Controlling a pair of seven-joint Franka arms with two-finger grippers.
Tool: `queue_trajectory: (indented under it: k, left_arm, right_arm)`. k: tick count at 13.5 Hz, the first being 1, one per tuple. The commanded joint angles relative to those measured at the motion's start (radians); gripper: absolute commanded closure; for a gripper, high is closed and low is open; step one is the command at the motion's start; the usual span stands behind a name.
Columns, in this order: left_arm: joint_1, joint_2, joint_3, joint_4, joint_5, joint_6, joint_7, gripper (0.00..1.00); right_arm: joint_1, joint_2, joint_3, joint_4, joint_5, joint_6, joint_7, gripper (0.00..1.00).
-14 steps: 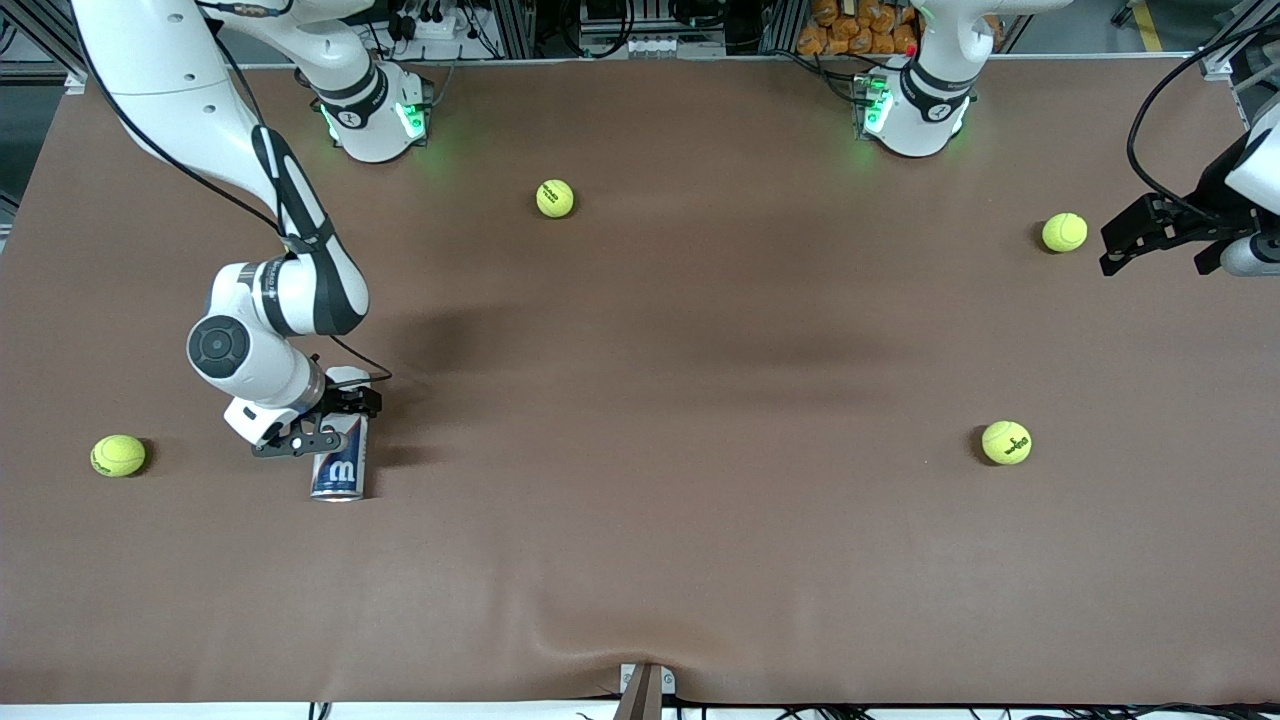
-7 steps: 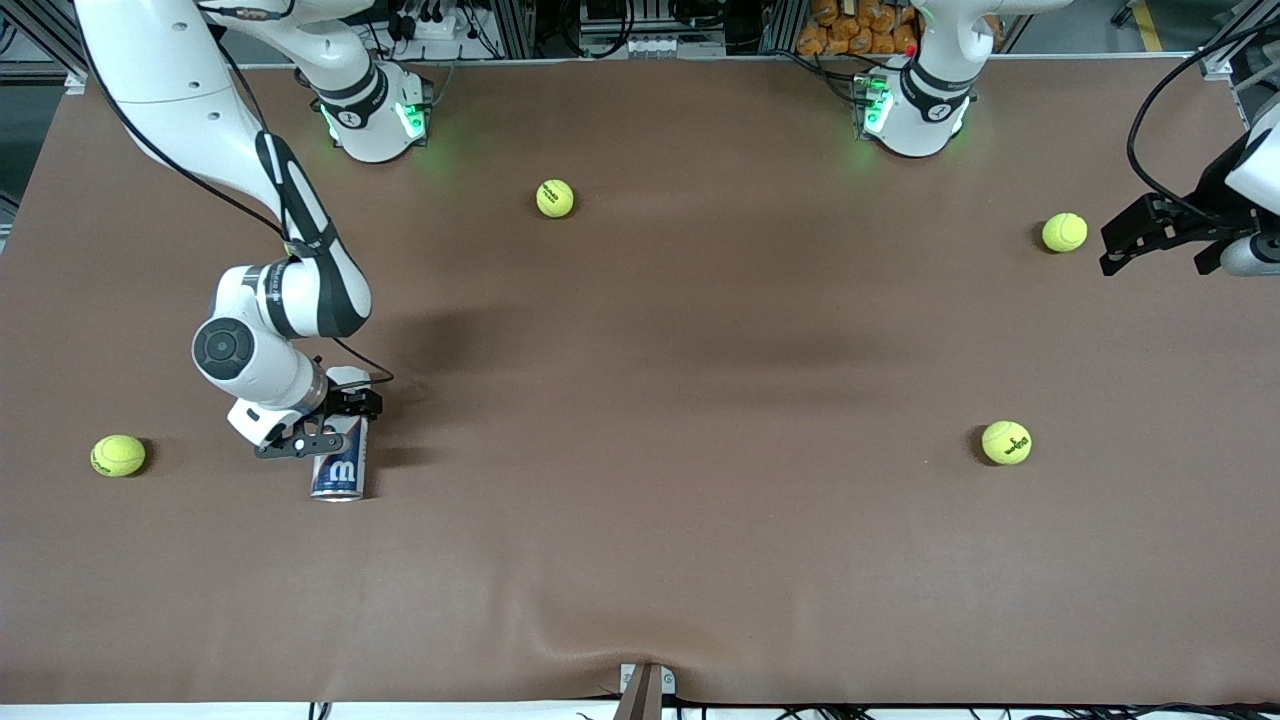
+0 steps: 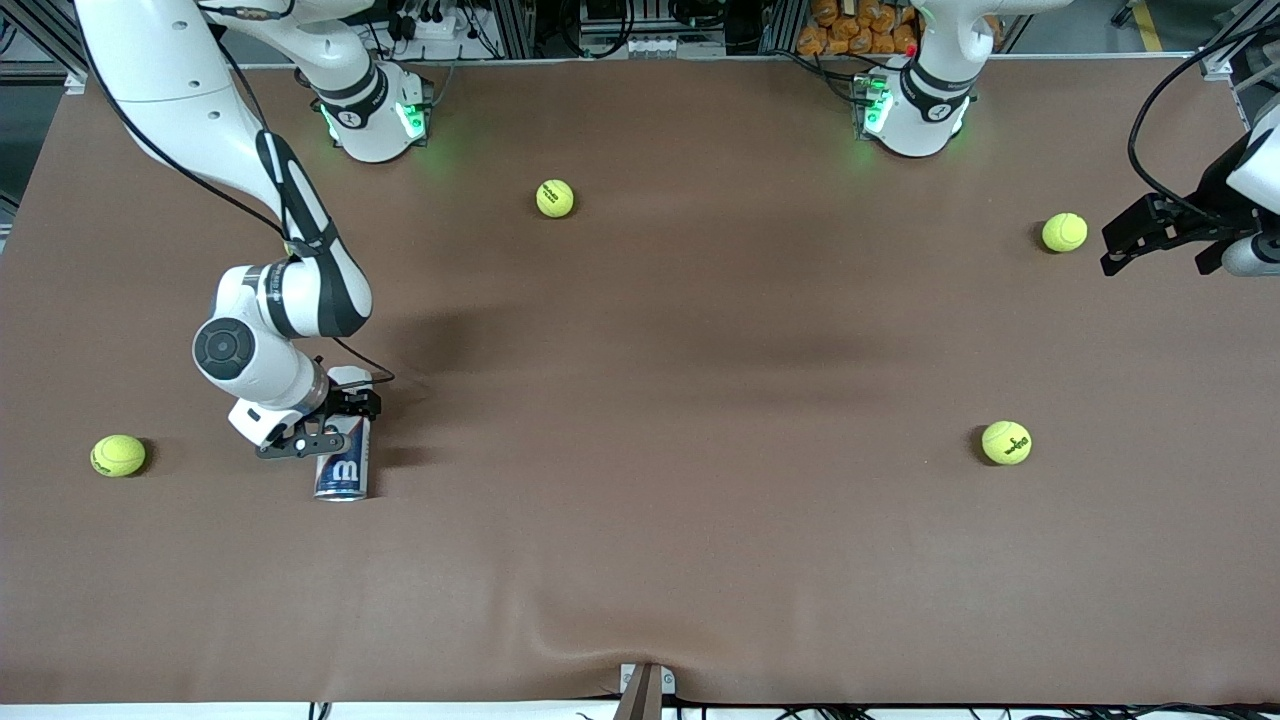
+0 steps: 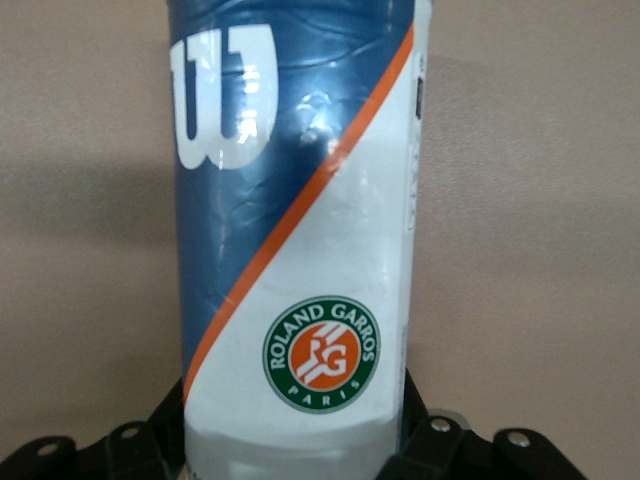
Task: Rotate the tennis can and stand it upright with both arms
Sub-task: 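Lift the can with the right gripper and lay it mid-table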
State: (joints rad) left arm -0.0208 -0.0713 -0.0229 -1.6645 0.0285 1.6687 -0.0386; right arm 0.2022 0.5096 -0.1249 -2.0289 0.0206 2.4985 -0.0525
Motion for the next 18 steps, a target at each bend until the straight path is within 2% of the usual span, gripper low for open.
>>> queue_trajectory:
  k: [1, 7, 12, 18]
  left_arm:
    - [0.008, 0.008, -0.005, 0.02, -0.015, -0.017, -0.01, 0.0]
    - [0.008, 0.008, -0.005, 0.019, -0.015, -0.017, -0.01, 0.0]
    - [0.01, 0.015, -0.005, 0.02, -0.016, -0.018, -0.01, 0.0]
    - [0.005, 0.044, -0.005, 0.02, -0.015, -0.02, -0.006, 0.0]
  right_arm:
    - [0.049, -0.039, -0.002, 0.028, 0.007, -0.084, -0.01, 0.2]
    - [0.268, -0.059, -0.002, 0.225, -0.004, -0.337, -0.026, 0.19]
    - [0.457, -0.071, -0.002, 0.321, -0.017, -0.356, -0.271, 0.19]
    - [0.603, -0.068, -0.001, 0.346, -0.054, -0.356, -0.55, 0.19]
